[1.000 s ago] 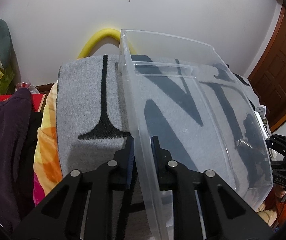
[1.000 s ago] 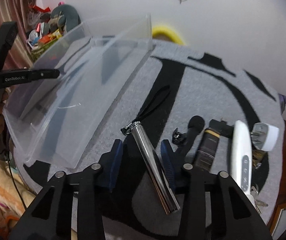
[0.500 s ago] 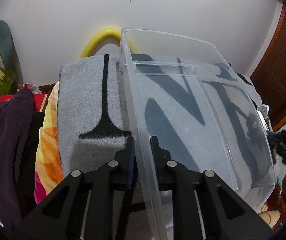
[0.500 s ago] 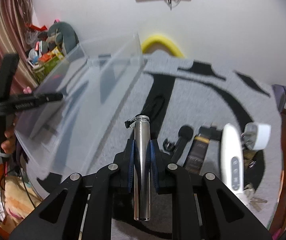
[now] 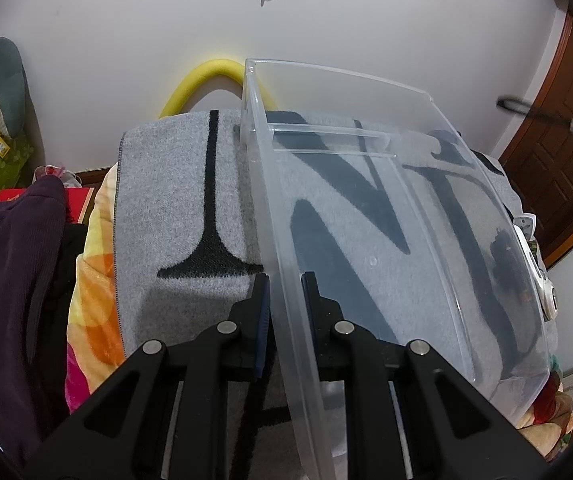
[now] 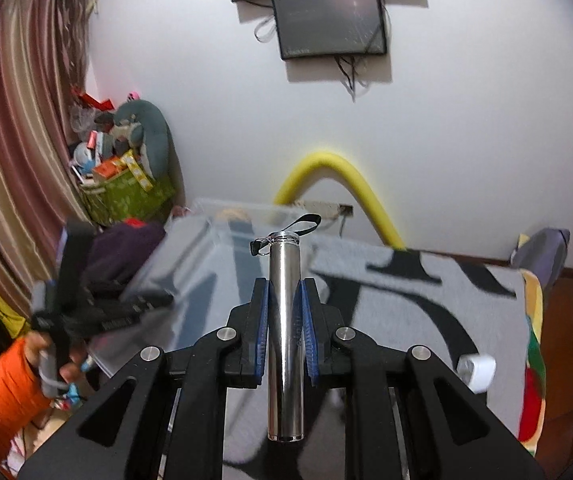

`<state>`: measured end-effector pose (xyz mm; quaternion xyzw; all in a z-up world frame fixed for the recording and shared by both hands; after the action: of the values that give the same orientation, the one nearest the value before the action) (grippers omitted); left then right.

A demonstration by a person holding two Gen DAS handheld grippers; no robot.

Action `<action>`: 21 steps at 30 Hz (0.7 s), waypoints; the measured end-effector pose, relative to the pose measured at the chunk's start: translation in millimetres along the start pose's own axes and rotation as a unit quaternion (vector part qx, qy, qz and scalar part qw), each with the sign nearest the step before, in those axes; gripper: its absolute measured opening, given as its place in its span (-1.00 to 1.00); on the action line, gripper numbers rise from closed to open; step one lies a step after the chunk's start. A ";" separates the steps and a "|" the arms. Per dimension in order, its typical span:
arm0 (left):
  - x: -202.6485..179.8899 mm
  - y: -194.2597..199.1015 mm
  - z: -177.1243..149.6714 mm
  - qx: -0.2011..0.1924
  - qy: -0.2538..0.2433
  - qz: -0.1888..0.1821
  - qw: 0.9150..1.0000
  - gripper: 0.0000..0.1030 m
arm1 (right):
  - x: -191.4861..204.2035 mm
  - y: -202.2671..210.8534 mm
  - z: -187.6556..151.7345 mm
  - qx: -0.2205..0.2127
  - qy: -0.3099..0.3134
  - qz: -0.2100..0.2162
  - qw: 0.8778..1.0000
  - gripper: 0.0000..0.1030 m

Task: Organize rigid objects
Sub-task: 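Place the silver cylinder in the box with right gripper while left holds box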

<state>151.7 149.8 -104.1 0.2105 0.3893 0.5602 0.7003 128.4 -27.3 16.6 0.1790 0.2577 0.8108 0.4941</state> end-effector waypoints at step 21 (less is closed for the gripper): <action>-0.4 -1.0 1.1 0.000 -0.001 0.001 1.000 -0.71 | 119.8 -113.9 -38.8 0.136 0.115 0.040 0.983 -0.73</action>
<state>153.2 149.4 -104.1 0.2115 0.3885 0.5607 0.7000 134.4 113.5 -78.0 0.1603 0.4136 0.8025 0.3989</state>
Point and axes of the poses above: each gripper's, at about its wrist camera, not at the fingertips, and y roughly against the way its jaws point, x to its left, z to its top, the point moved 6 cm from there along -y, roughly the way its jaws point, and after that the axes turned 11 degrees about -z, right-handed, at the moved point
